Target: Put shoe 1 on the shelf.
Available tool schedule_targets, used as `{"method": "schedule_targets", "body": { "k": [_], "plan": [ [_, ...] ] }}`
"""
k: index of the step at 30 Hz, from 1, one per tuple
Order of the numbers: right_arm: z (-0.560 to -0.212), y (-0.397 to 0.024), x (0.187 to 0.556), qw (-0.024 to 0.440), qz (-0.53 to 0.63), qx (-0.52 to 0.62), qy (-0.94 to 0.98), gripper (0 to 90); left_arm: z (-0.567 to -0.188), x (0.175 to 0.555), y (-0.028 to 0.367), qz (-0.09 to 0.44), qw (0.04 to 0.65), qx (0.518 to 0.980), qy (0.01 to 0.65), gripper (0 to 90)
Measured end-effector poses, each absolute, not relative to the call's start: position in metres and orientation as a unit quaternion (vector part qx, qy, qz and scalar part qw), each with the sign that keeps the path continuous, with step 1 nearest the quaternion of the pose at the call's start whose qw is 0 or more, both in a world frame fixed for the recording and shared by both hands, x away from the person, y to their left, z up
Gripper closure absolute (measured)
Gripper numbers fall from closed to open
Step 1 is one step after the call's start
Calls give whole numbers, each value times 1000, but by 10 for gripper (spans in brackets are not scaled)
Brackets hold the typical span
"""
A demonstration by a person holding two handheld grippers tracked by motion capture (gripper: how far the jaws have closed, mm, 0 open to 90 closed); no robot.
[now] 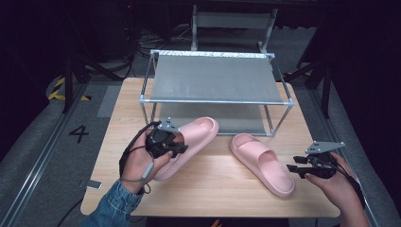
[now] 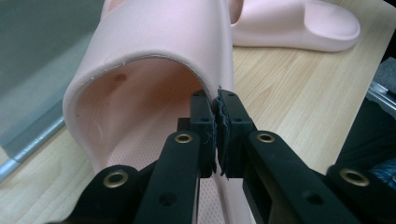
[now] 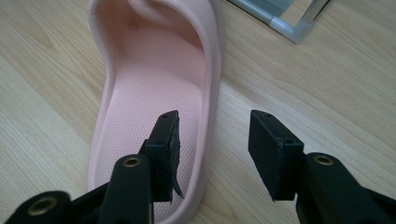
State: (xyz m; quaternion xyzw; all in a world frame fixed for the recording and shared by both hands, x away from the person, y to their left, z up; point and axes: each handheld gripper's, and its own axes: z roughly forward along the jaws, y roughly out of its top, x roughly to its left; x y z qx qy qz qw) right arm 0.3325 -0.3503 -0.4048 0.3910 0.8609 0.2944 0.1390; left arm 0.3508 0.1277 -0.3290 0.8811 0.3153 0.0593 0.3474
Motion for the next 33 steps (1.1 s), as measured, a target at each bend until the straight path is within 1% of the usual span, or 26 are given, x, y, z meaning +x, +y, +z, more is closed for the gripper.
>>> {"method": "schedule_targets", "body": {
  "k": [6,11,13,20,26,33],
  "plan": [
    [-406,-351,333,137,294,393,861,541,-302,352,127,64,352,881,311,862],
    [-405,-353,332,138,296,392,860,541,-293,353,124,63,351,882,308,862],
    [-405,-354,332,137,299,394,859,541,-281,354,123,65,351,883,304,861],
    [-403,-356,331,139,303,392,857,540,-259,355,119,67,353,885,296,861],
    [-402,-357,331,139,307,390,857,541,-239,360,112,79,345,888,292,861],
    [-400,-360,331,139,315,390,854,540,-222,371,104,92,349,884,298,861]
  ]
}}
